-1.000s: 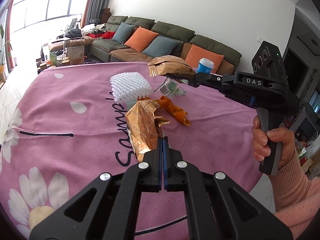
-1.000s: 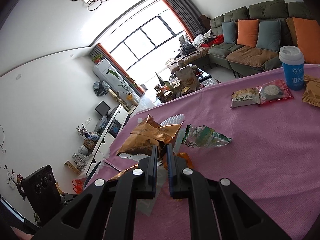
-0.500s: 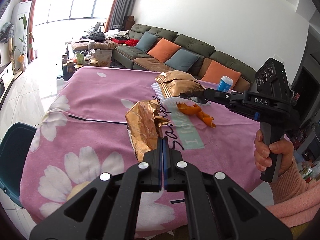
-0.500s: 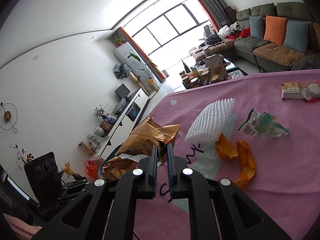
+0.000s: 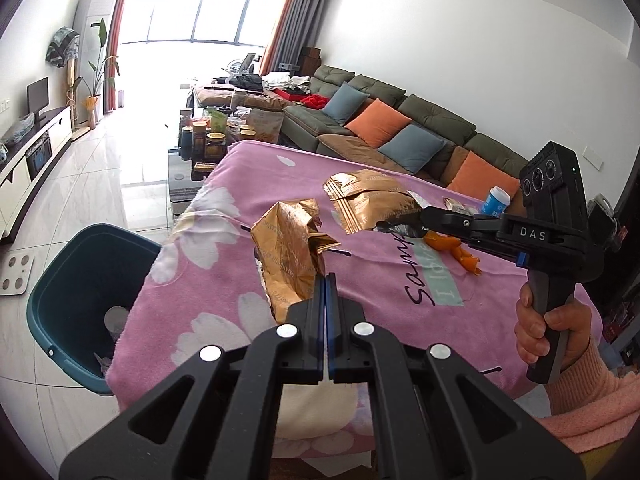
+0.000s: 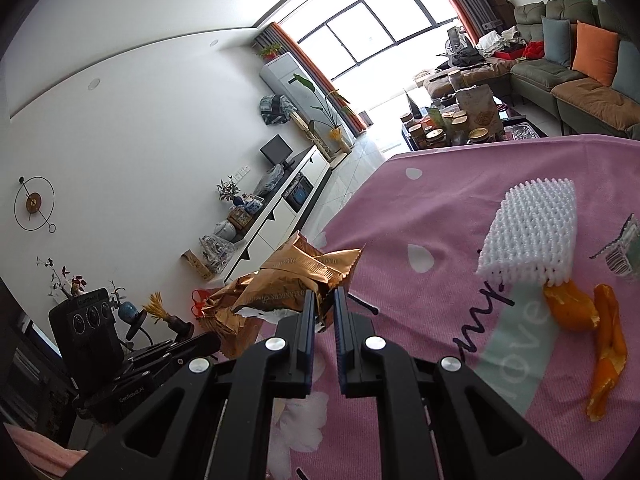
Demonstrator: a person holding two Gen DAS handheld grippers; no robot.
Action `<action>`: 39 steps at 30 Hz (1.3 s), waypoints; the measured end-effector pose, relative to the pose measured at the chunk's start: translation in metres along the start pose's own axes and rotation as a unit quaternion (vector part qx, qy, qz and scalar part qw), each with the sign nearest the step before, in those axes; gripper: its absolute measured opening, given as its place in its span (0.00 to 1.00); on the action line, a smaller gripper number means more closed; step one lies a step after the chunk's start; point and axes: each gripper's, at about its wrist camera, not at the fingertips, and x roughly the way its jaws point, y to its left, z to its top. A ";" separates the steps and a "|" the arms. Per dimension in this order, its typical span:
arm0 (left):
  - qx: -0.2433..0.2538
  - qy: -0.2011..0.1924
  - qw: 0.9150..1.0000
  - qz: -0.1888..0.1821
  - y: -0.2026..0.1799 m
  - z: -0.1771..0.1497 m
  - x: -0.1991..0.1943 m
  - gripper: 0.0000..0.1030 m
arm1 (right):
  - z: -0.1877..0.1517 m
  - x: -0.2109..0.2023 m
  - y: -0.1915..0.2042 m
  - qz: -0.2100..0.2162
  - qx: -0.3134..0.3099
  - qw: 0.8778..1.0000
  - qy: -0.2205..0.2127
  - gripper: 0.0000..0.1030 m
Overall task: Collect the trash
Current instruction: 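Carry the gold wrapper and brown bag to the teal bin and release both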
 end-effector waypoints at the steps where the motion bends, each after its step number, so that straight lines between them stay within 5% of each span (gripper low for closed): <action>1: -0.004 -0.003 1.000 0.004 0.005 0.000 -0.003 0.01 | 0.001 0.005 0.004 0.002 -0.003 1.000 0.004 0.08; 20: -0.095 -0.039 0.990 0.102 0.103 0.002 -0.046 0.01 | 0.012 0.090 0.072 0.042 -0.071 0.994 0.076 0.08; 39: -0.143 -0.009 0.975 0.172 0.171 -0.012 -0.037 0.01 | 0.015 0.176 0.133 0.025 -0.149 0.979 0.140 0.08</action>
